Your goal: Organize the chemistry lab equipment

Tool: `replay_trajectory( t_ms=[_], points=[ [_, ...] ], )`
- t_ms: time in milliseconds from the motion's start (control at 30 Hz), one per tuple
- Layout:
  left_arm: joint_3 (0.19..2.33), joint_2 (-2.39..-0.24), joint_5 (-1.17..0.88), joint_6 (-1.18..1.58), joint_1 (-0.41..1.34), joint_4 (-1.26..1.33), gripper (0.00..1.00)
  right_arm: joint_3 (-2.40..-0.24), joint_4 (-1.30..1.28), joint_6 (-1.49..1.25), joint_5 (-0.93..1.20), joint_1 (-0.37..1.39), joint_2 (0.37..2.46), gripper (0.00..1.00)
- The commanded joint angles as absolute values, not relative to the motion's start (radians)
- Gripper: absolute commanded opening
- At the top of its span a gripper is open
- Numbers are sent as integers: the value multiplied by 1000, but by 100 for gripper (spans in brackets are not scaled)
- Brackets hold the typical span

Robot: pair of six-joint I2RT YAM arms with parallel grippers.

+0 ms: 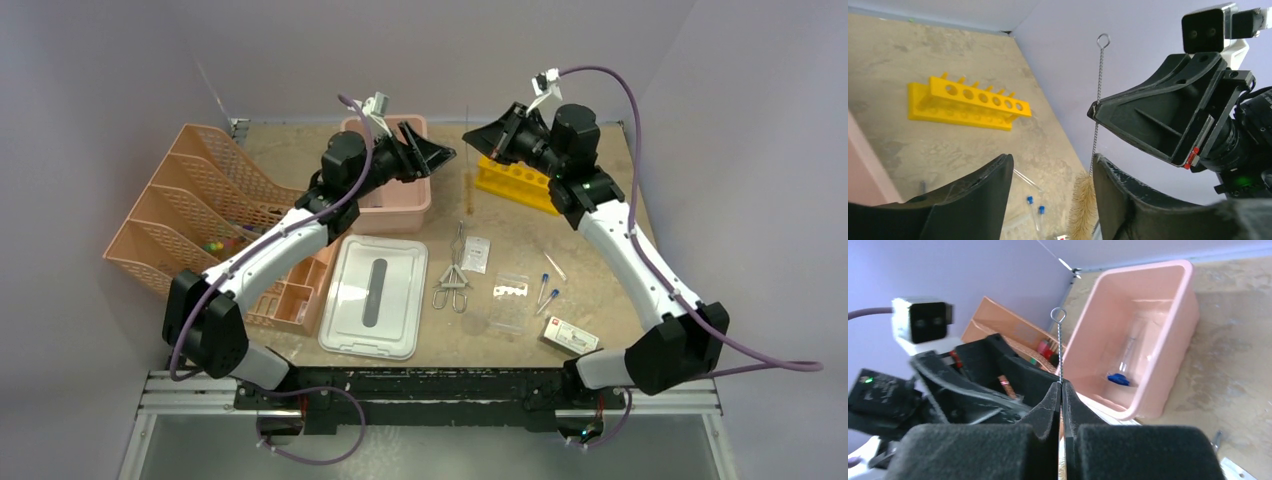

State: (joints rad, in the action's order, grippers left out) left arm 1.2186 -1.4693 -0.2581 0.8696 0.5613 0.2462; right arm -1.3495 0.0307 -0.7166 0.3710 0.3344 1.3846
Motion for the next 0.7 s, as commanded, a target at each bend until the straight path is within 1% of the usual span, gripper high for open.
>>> replay_trajectory(
  t_ms=[0, 67, 167, 300, 367, 467, 533, 667],
  points=[
    [1225, -1498, -394, 977, 574, 448, 55, -1338, 153, -715, 471, 335, 1344, 0],
    [1210, -1511, -428, 1015, 579, 521, 54, -1322, 168, -726, 490, 336, 1340, 0],
    [1182, -1512, -443, 1040, 585, 600, 57, -1316, 150, -733, 490, 336, 1339, 0],
    [1163, -1512, -442, 1024, 594, 603, 58, -1316, 141, -734, 495, 336, 1337, 0],
    [1164, -1518, -434, 1016, 598, 586, 56, -1319, 148, -734, 523, 337, 1338, 0],
    [1176, -1531, -435, 1017, 600, 584, 45, -1328, 171, -732, 549, 336, 1339, 0],
    [1190, -1541, -441, 1014, 600, 580, 39, -1328, 181, -727, 580, 336, 1345, 0],
    [1204, -1554, -448, 1009, 600, 576, 23, -1331, 174, -731, 607, 336, 1358, 0]
  ],
)
